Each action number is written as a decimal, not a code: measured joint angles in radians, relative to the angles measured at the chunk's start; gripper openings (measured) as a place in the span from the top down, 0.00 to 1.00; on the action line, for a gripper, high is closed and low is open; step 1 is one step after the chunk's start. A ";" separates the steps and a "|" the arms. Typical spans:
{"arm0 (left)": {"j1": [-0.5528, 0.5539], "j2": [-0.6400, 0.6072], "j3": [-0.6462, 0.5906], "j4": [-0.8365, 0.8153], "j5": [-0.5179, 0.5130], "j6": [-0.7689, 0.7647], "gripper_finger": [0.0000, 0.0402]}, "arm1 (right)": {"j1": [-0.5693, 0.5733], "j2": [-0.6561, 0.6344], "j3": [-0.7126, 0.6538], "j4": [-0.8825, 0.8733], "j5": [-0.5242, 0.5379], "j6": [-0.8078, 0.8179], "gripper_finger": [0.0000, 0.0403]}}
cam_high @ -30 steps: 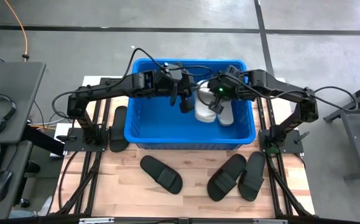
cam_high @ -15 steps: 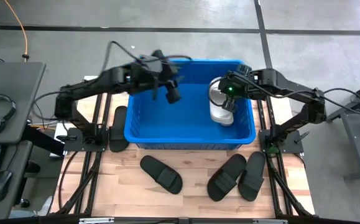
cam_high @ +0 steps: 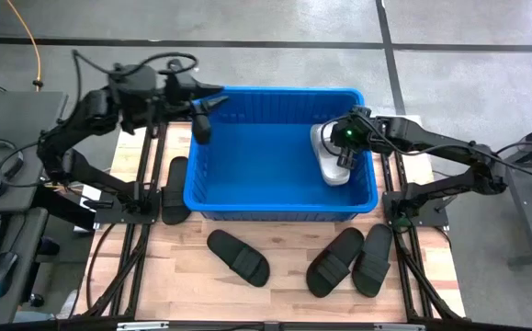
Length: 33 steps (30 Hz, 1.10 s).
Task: Pick and place slides into bin
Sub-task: Put the gray slide into the blue bin
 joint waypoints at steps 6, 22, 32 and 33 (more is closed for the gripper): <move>0.000 -0.048 0.000 -0.053 0.000 -0.035 0.72 | -0.067 0.000 -0.107 0.162 0.033 -0.109 1.00; 0.000 -0.066 0.000 -0.134 0.000 -0.129 0.72 | -0.199 0.021 -0.247 0.363 -0.034 -0.225 1.00; 0.000 -0.066 0.000 -0.153 0.000 -0.139 0.72 | -0.218 0.128 -0.247 0.362 -0.045 -0.236 1.00; 0.000 -0.066 0.000 -0.159 0.000 -0.139 0.72 | -0.217 0.137 -0.247 0.363 -0.034 -0.236 0.99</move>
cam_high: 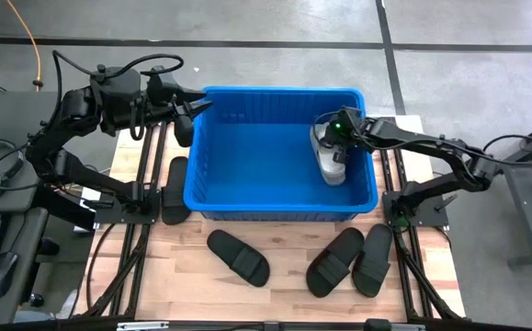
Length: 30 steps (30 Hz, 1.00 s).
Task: Pick and place slides into bin
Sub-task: Put the gray slide into the blue bin
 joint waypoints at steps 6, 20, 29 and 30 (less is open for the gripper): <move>0.000 0.000 0.000 -0.025 0.000 0.000 0.72 | -0.002 0.017 0.000 0.052 0.092 -0.021 0.93; 0.000 0.000 0.000 -0.047 0.003 0.000 0.72 | -0.027 0.015 0.002 0.064 0.032 -0.031 0.82; 0.000 0.000 0.000 -0.048 0.003 0.000 0.72 | -0.026 0.013 0.003 0.052 0.050 0.012 0.65; 0.000 0.000 0.000 -0.048 0.003 0.000 0.72 | -0.026 0.009 0.003 0.048 0.050 0.013 0.64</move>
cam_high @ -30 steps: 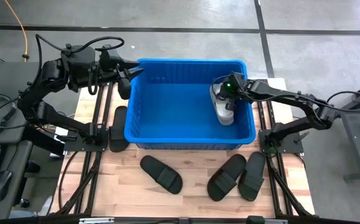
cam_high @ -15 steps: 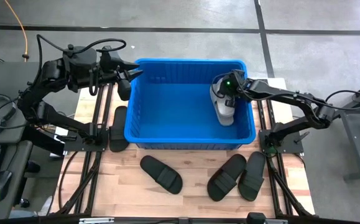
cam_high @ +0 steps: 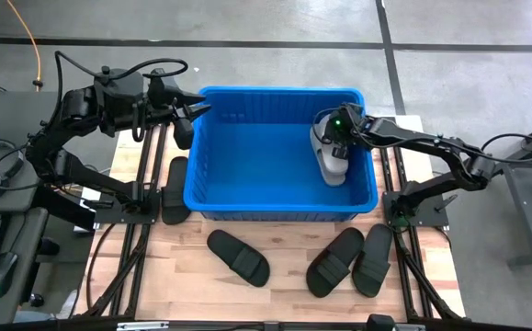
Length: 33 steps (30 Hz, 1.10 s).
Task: Pick and place slides into bin
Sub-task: Put the gray slide into the blue bin, then put the middle right black slide into the blue bin
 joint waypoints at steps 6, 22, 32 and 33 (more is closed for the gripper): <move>0.000 0.000 0.000 -0.009 0.005 0.000 0.72 | 0.025 -0.071 0.000 -0.020 -0.002 0.030 0.60; 0.000 -0.006 0.000 -0.065 0.125 0.003 0.72 | 0.152 -0.259 0.312 -0.157 -0.287 0.527 0.62; -0.001 -0.019 0.000 -0.294 0.680 -0.088 0.72 | 0.276 -0.248 0.510 -0.015 -0.828 0.957 0.64; -0.004 -0.019 0.000 -0.324 0.708 -0.115 0.72 | 0.311 -0.248 0.511 -0.015 -0.832 0.989 0.64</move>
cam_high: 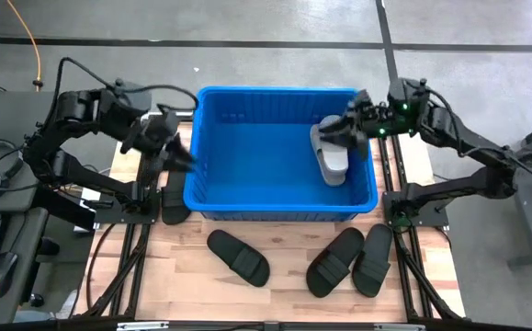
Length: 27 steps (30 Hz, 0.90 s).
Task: Pick and place slides into bin
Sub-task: Put the middle right black slide into the blue bin
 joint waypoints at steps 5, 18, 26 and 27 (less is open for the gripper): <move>-0.136 -0.001 -0.002 -0.114 -0.014 -0.131 0.72 | 0.232 0.027 -0.031 0.001 0.110 0.113 0.68; -0.569 0.000 -0.003 -0.043 -0.317 -0.417 0.72 | 0.645 0.085 -0.070 0.148 0.444 0.235 0.75; -0.718 0.021 -0.002 -0.036 -0.532 -0.588 0.72 | 0.849 0.094 -0.070 -0.054 0.451 0.521 0.72; -0.728 0.027 -0.002 -0.036 -0.549 -0.592 0.72 | 0.887 0.099 -0.070 -0.097 0.451 0.571 0.72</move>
